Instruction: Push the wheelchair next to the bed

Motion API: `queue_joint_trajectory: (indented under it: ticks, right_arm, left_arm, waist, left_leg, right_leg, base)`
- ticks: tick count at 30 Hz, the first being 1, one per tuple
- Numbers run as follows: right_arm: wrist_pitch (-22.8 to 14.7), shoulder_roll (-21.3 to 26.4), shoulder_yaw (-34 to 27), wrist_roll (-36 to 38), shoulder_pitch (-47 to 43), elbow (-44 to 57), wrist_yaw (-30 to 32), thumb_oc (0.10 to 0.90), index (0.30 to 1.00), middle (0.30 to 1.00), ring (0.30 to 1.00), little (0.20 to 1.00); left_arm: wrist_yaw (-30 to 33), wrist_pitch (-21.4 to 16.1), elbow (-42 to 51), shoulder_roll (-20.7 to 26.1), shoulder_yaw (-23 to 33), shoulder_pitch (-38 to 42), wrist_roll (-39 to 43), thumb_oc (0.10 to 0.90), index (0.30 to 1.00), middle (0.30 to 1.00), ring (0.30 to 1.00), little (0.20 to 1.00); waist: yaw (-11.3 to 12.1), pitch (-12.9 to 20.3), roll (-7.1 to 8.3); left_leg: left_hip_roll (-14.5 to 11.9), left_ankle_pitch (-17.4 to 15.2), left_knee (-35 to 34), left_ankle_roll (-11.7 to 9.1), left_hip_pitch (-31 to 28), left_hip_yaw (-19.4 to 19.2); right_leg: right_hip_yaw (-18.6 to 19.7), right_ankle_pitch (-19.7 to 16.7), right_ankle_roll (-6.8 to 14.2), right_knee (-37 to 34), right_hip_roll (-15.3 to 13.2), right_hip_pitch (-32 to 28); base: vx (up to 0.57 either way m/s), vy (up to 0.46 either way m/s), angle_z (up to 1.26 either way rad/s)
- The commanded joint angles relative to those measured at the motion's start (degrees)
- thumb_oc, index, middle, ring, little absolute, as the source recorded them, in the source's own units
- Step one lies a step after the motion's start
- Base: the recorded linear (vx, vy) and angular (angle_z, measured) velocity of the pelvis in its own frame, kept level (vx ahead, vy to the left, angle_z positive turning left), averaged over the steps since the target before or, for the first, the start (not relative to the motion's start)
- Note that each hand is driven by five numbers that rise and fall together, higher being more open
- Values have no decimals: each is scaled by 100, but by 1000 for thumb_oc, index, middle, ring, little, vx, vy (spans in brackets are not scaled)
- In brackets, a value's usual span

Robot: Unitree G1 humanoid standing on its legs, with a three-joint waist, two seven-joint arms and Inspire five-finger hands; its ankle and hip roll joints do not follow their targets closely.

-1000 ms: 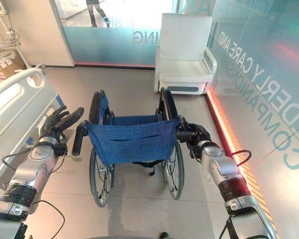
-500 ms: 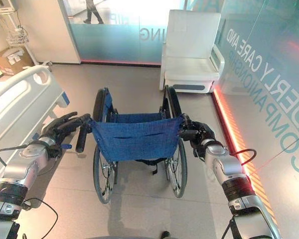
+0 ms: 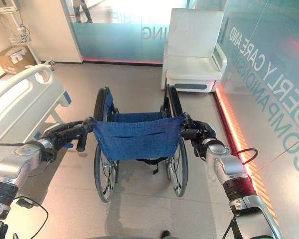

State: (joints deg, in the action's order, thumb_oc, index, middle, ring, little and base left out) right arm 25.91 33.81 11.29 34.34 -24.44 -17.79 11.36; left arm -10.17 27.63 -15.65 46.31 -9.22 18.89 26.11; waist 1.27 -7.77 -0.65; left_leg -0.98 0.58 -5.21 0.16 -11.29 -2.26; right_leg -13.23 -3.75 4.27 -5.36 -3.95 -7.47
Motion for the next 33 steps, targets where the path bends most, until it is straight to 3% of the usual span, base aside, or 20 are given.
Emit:
queue_joint_trajectory:
  ticks: [1, 14, 24, 33]
  right_arm:
    - [-522, -20, 522, 508, -575, 634, -345, 400, 300, 300, 300, 300]
    - [-510, -35, 593, 577, -615, 573, -274, 400, 300, 300, 300, 300]
    - [-539, -176, 511, 420, -446, 603, -333, 400, 300, 300, 300, 300]
    - [-543, -220, 438, 317, -316, 717, -360, 400, 300, 300, 300, 300]
  left_arm:
    - [-93, -314, 131, 504, -95, 1039, -368, 800, 900, 900, 900, 900]
    - [-204, -188, -10, 596, -405, 1407, -545, 800, 900, 900, 900, 900]
    - [591, -581, 59, 251, -254, 1311, -402, 800, 900, 900, 900, 900]
    - [-183, -359, 531, -120, -366, 1013, -95, 800, 900, 900, 900, 900]
  waist:
    - [141, 411, -56]
    - [74, 411, -76]
    - [48, 416, -27]
    - [24, 372, -25]
  left_leg:
    - [243, 67, 21, -130, 200, -328]
    - [241, 59, 21, -130, 182, -370]
    - [243, 40, 21, -120, 187, -366]
    - [229, 35, 21, -112, 167, -412]
  right_leg:
    - [-13, 225, 2, 36, 190, -308]
    - [37, 223, 9, 36, 195, -304]
    - [68, 238, 2, 36, 194, -304]
    - [63, 223, 7, 36, 193, -315]
  base:
    - [0, 0, 0]
    - [0, 0, 0]
    - [0, 0, 0]
    - [0, 0, 0]
